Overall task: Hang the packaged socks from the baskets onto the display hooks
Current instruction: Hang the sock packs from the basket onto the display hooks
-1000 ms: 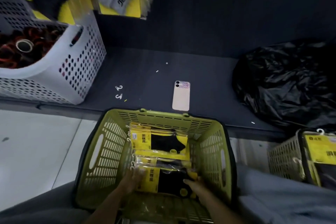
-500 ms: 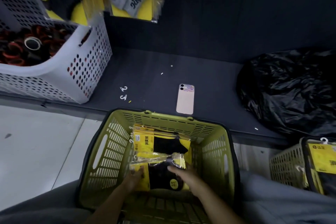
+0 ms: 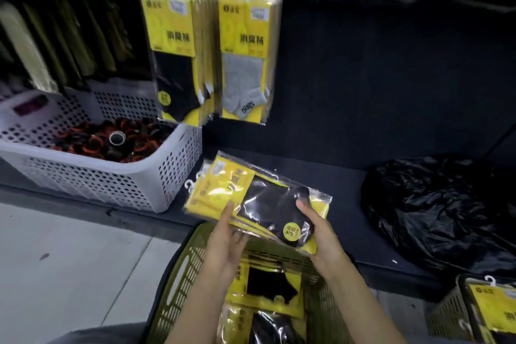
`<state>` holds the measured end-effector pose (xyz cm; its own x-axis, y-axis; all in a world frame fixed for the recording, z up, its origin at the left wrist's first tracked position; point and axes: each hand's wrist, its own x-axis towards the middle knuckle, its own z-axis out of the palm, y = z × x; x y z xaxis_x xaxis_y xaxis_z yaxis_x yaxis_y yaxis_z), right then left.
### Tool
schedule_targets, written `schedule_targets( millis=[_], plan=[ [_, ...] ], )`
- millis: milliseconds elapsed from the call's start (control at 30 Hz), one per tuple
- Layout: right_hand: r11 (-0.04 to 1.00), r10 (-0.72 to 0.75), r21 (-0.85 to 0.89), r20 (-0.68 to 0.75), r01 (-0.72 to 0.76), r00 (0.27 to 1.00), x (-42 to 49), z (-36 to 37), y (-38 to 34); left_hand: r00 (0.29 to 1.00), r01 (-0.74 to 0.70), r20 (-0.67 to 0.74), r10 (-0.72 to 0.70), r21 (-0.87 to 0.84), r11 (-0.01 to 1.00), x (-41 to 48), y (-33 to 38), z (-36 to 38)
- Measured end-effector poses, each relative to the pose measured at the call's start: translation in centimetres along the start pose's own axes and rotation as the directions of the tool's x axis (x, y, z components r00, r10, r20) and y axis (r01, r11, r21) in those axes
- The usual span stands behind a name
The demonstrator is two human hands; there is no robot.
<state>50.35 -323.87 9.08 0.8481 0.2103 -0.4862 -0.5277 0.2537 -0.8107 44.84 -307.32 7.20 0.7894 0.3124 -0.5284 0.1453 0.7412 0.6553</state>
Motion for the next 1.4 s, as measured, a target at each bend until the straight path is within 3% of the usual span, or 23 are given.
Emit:
schedule_targets(
  millis=[100, 233, 333, 433, 600, 800, 967, 1100, 1400],
  plan=[
    [0.993, -0.073, 0.096, 0.123, 0.062, 0.99, -0.9, 2.1, -2.4, 0.96, -0.17, 0.229, 0.16, 0.026, 0.985, -2.2, 3.4, 2.9],
    [0.965, -0.252, -0.038, 0.126, 0.259, 0.959, -1.6, 4.4, -4.9, 0.851, -0.509, 0.259, 0.457, 0.193, 0.839, -4.5, 7.9, 4.5],
    [0.891, -0.416, -0.176, 0.051, 0.418, 0.908, -1.7, 5.9, -7.8, 0.755, -0.653, 0.301, 0.583, 0.263, 0.71, -5.6, 11.4, 5.2],
    [0.783, -0.555, -0.244, 0.14, 0.572, 0.82, -2.6, 8.5, -11.7, 0.662, -0.749, 0.385, 0.643, 0.307, 0.588, -5.7, 14.2, 5.7],
    [0.708, -0.62, -0.188, 0.296, 0.681, 0.726, -4.1, 13.0, -15.8, 0.617, -0.787, 0.496, 0.611, 0.366, 0.498, -5.2, 17.1, 6.9],
    [0.788, -0.578, -0.049, 0.284, 0.613, 0.765, -3.6, 15.3, -16.7, 0.545, -0.838, 0.52, 0.658, 0.354, 0.414, -4.9, 19.4, 7.6],
    [0.803, -0.572, -0.063, 0.197, 0.593, 0.796, -1.7, 15.5, -17.9, 0.496, -0.844, 0.387, 0.777, 0.425, 0.327, -4.3, 22.4, 6.3],
    [0.763, -0.619, -0.123, 0.142, 0.635, 0.772, 0.0, 16.2, -19.9, 0.418, -0.85, 0.272, 0.867, 0.454, 0.268, -3.4, 25.3, 5.1],
    [0.741, -0.638, -0.221, 0.061, 0.634, 0.768, 5.2, 19.9, -21.5, 0.363, -0.871, 0.222, 0.905, 0.427, 0.244, -3.0, 27.8, 5.4]
  ],
)
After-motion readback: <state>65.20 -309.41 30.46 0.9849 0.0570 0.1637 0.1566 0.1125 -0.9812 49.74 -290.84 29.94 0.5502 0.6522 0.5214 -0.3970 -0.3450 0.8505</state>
